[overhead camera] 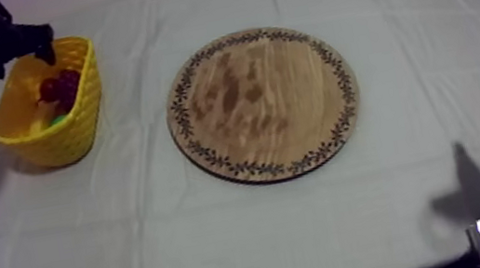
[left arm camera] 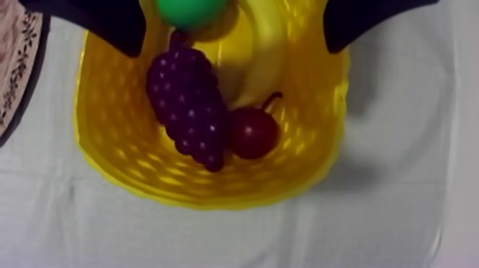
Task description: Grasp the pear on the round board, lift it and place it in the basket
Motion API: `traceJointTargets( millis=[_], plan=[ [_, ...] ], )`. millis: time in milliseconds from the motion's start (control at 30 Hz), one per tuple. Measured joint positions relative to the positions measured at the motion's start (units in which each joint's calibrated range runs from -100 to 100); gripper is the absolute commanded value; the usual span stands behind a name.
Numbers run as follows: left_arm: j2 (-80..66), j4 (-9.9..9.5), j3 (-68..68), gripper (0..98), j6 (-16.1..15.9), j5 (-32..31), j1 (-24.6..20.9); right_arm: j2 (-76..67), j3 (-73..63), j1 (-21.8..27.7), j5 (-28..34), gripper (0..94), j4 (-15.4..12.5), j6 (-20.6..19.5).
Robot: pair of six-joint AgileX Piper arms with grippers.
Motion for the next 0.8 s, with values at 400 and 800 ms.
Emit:
traceJointTargets(
  millis=[400, 800],
  plan=[
    [-12.1, 0.51, 5.3, 34.6, -0.4, -8.7, -0.2, 0.0, 0.0, 0.0, 0.0, 0.5, 0.0, 0.0],
    [-32.6, 0.67, 17.1, 2.1, 0.8, -18.7, 0.9, 0.0, 0.0, 0.0, -0.1, 0.5, 0.0, 0.0]
  ],
)
